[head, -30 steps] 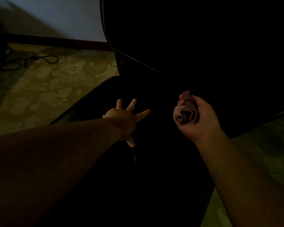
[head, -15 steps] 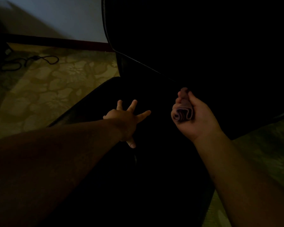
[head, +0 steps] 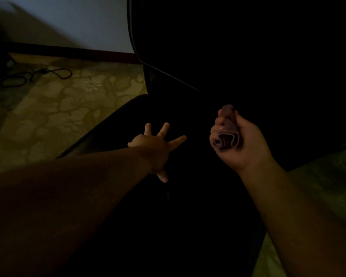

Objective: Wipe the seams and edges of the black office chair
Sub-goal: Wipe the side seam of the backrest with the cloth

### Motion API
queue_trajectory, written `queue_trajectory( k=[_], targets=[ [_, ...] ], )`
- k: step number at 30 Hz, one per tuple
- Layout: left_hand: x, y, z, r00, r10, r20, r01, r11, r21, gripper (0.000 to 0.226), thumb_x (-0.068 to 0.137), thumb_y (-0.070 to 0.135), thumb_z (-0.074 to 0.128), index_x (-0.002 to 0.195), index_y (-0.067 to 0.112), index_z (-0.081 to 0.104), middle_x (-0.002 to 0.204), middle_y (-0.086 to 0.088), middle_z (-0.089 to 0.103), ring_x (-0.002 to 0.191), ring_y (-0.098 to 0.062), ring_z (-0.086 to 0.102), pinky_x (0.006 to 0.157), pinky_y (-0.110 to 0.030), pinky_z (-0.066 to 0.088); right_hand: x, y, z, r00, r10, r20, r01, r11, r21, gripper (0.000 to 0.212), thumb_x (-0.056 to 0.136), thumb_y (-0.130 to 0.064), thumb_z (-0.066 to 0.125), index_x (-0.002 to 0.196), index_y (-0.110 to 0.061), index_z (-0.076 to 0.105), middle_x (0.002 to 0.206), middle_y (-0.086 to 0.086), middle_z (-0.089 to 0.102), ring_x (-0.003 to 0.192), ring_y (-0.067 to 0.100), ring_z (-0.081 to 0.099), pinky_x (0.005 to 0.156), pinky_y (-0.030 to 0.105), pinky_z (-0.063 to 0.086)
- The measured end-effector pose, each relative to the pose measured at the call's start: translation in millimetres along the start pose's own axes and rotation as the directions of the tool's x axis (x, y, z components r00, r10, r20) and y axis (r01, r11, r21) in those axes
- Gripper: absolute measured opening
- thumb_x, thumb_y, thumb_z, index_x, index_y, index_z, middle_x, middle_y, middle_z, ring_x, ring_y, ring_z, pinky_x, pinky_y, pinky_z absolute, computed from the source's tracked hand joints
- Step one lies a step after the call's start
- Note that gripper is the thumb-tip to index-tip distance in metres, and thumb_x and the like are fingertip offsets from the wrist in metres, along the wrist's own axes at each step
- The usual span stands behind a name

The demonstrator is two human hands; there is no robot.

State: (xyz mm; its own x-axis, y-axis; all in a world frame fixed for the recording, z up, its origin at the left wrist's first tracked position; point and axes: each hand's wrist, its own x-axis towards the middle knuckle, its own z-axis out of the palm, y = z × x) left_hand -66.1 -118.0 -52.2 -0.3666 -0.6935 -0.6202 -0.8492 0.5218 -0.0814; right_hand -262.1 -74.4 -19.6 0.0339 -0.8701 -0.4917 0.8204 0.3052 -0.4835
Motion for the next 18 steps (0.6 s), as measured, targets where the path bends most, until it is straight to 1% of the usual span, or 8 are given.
queue_trajectory(
  k=[4,5,8,9,11,13,16,18],
  targets=[
    [-1.1,-1.1,1.2,1.000,0.002,-0.008,-0.001,1.000,0.015,0.134,0.066,0.067,0.081,0.146,0.058,-0.027,0.163,0.001,-0.033,0.148,-0.054,-0.015,0.096,-0.069,0.048,4.4,1.4,7.7,0.991,-0.029,-0.127,0.024,0.999,-0.041,0.030,0.105,-0.035,0.040,0.095,-0.019,0.063,0.083,-0.004,0.060,0.050,0.008,0.064,0.045,0.018,0.048],
    [0.2,-1.8,1.8,1.000,0.011,-0.011,-0.011,1.000,0.015,0.134,0.066,0.067,0.081,0.145,0.058,-0.027,0.163,0.001,-0.033,0.148,-0.054,-0.015,0.096,-0.070,0.047,5.6,2.6,8.4,0.991,-0.029,-0.127,0.026,0.999,-0.028,0.030,0.105,-0.035,0.039,0.094,-0.019,0.062,0.081,-0.004,0.060,0.049,0.008,0.064,0.045,0.018,0.048],
    [1.8,-3.8,2.6,1.000,0.023,-0.012,-0.023,1.000,0.011,0.134,0.065,0.068,0.081,0.144,0.059,-0.027,0.163,0.002,-0.033,0.148,-0.054,-0.016,0.098,-0.071,0.045,5.1,6.5,9.4,0.998,-0.046,-0.040,0.046,0.999,0.012,0.033,0.105,-0.038,0.038,0.093,-0.019,0.061,0.076,-0.005,0.058,0.050,0.007,0.057,0.045,0.017,0.044],
    [1.7,-3.8,2.3,1.000,0.024,-0.011,-0.024,1.000,0.012,0.134,0.065,0.068,0.081,0.145,0.059,-0.027,0.163,0.002,-0.033,0.148,-0.054,-0.016,0.098,-0.071,0.045,5.4,7.3,10.1,0.998,-0.059,-0.037,0.059,0.998,0.007,0.032,0.105,-0.038,0.037,0.095,-0.019,0.061,0.077,-0.005,0.058,0.053,0.006,0.057,0.045,0.017,0.044],
    [1.6,-3.2,1.8,1.000,0.022,-0.008,-0.022,1.000,0.006,0.134,0.065,0.067,0.081,0.145,0.059,-0.026,0.163,0.001,-0.033,0.148,-0.054,-0.016,0.098,-0.071,0.045,6.4,9.9,12.7,0.991,-0.093,-0.097,0.089,0.995,-0.051,0.030,0.105,-0.037,0.038,0.099,-0.020,0.062,0.083,-0.006,0.060,0.064,0.006,0.057,0.050,0.020,0.044],
    [1.5,-3.1,2.3,1.000,0.015,-0.004,-0.015,1.000,0.005,0.135,0.065,0.067,0.082,0.145,0.059,-0.026,0.163,0.002,-0.033,0.147,-0.054,-0.017,0.098,-0.071,0.044,7.6,15.4,15.4,0.981,-0.124,-0.148,0.116,0.991,-0.064,0.029,0.105,-0.036,0.039,0.095,-0.022,0.062,0.086,-0.006,0.060,0.070,0.007,0.057,0.056,0.024,0.044],
    [3.0,-4.7,4.6,1.000,0.022,-0.014,-0.022,1.000,0.005,0.136,0.063,0.068,0.082,0.144,0.060,-0.026,0.163,0.003,-0.032,0.148,-0.054,-0.016,0.099,-0.073,0.043,8.3,22.9,18.3,0.989,-0.148,-0.022,0.150,0.986,0.076,0.030,0.105,-0.034,0.038,0.092,-0.021,0.061,0.085,-0.006,0.059,0.062,0.003,0.055,0.051,0.018,0.044],
    [3.4,-6.0,4.9,1.000,0.029,-0.009,-0.029,1.000,0.008,0.136,0.063,0.069,0.082,0.144,0.060,-0.027,0.163,0.003,-0.032,0.147,-0.054,-0.016,0.098,-0.073,0.043,9.5,23.7,21.5,0.986,-0.161,-0.039,0.163,0.984,0.077,0.030,0.106,-0.033,0.037,0.093,-0.021,0.061,0.084,-0.007,0.058,0.066,0.003,0.054,0.052,0.017,0.044]
  ],
)
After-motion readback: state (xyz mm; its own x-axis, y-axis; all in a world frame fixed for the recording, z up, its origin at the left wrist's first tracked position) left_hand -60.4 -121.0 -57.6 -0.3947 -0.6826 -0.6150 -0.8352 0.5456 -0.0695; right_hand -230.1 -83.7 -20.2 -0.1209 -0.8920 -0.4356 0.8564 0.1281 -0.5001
